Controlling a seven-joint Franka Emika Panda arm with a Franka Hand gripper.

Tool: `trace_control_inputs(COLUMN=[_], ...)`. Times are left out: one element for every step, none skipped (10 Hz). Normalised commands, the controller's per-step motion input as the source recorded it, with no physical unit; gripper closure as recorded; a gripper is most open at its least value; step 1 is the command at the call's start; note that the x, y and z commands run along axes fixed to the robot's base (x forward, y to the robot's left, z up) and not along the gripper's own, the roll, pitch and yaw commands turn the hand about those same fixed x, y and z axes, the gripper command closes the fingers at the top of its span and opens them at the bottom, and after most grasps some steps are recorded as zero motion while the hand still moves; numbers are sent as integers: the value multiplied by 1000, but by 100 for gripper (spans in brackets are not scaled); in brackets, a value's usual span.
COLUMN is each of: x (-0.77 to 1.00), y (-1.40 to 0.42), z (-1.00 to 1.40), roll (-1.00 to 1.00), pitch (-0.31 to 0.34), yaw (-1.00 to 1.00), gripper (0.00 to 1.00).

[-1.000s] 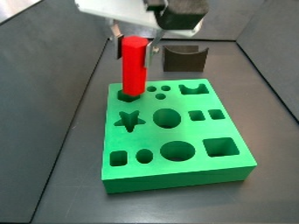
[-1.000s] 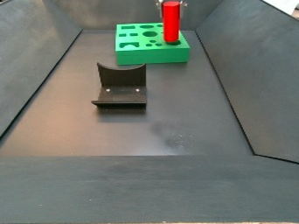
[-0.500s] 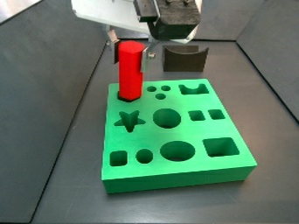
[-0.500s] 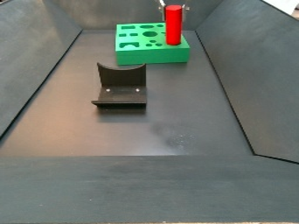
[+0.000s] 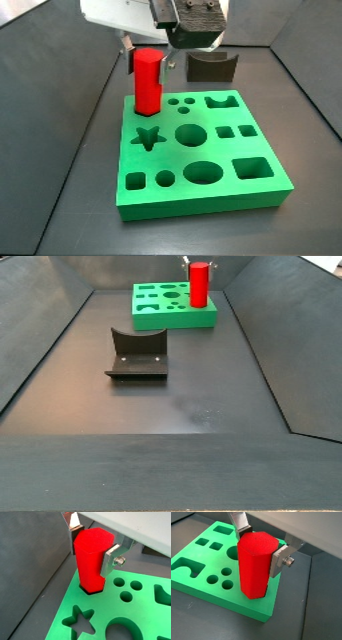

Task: Pick up the hexagon object. Move up. Place the hexagon object on the fixture. Regrasp the hexagon object. Move to above the board. Insert the hexagon object.
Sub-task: Insert the hexagon object.

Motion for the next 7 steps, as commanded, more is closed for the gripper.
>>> trace_control_inputs(x=[-29,-57,0,0,0,0,0], y=[-71,-69,-9,-29,-14,0,0], z=[-186,-143,-3,3,63,183,43], roll=[-36,-70,-106,-150,-197,-250,-239], pitch=[-66,-90,-41,-70,-101,-110,-156], yaw=[0,0,0,0,0,0,11], gripper=[100,100,100,100,100,100,100])
